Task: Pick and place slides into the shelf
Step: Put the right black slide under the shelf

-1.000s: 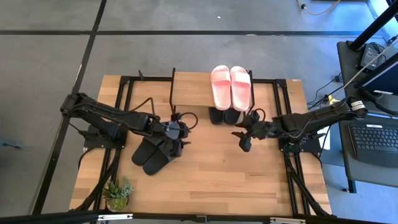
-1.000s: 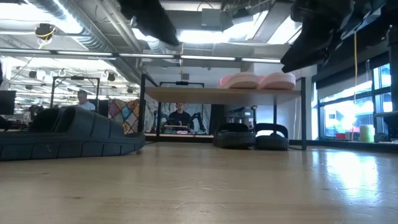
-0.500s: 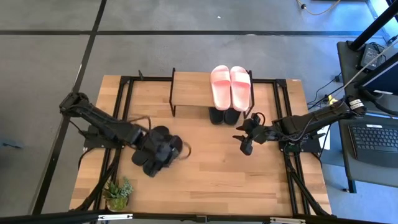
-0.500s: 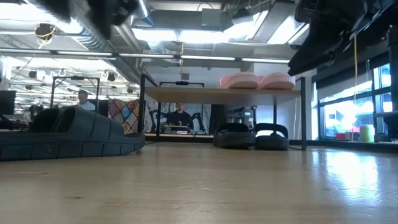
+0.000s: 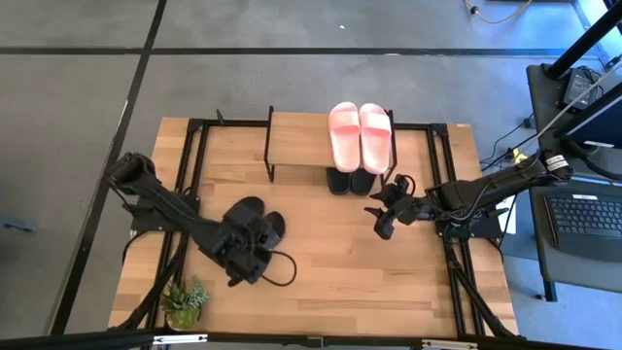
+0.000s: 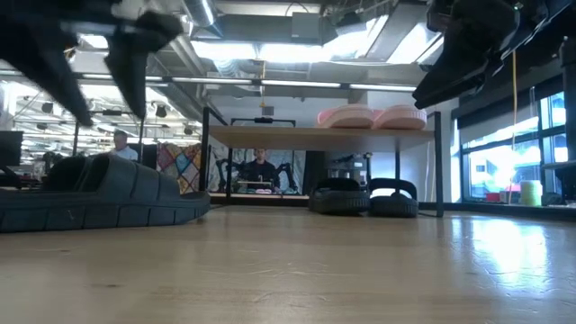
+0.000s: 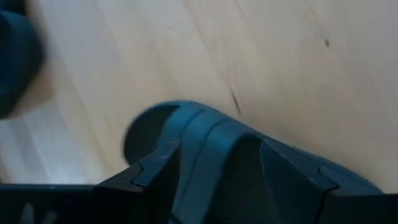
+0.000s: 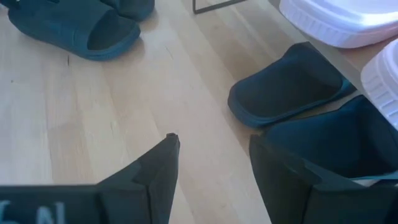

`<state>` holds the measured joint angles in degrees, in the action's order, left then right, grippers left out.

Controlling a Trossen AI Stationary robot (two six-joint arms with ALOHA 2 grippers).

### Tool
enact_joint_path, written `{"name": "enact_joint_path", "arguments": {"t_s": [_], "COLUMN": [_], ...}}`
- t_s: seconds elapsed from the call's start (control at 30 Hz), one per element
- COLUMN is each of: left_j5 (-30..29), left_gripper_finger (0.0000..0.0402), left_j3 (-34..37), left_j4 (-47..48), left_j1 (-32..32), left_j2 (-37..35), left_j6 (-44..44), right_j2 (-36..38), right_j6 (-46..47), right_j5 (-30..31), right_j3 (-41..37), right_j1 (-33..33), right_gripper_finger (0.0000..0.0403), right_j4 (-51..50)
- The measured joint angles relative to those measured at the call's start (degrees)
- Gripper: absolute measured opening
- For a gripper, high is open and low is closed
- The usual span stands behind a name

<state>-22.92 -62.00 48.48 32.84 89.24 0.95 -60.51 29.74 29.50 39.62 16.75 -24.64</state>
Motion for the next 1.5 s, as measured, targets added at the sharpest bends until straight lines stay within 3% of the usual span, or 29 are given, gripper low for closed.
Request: {"name": "enact_joint_path", "arguments": {"t_s": [0.23, 0.43, 0.63, 0.8, 1.17, 1.5], "left_j5": [-2.52, -10.18, -11.49, -12.5, -12.46, -6.36], "left_gripper_finger": [0.021, 0.021, 0.0204, 0.0164, 0.0017, 0.0006], "left_j3": [4.69, 8.12, 8.26, 8.27, 8.2, 0.69], "left_j4": [0.11, 0.12, -0.03, -0.09, -0.28, 2.2], "left_j1": [-0.04, -0.2, -0.94, -1.96, -3.97, -7.31], "left_j2": [4.86, 5.0, 5.02, 5.02, 5.02, 4.87], "left_j6": [3.78, 9.41, 9.44, 9.46, 9.78, 16.92], "right_j2": [0.0, 0.0, 0.0, 0.0, 0.0, -0.04], "right_j6": [0.12, 0.07, 0.04, 0.04, 0.04, -1.95], "right_j5": [0.0, 0.0, -0.01, -0.02, -0.04, -3.73], "right_j3": [0.0, 0.0, 0.0, 0.0, 0.0, 0.0], "right_j1": [0.0, 0.0, -0.02, -0.02, -0.02, -0.02], "right_gripper_finger": [0.0196, 0.0196, 0.0196, 0.0196, 0.0196, 0.0196], "right_j4": [-0.05, -0.09, -0.11, -0.11, 0.29, 5.97]}}
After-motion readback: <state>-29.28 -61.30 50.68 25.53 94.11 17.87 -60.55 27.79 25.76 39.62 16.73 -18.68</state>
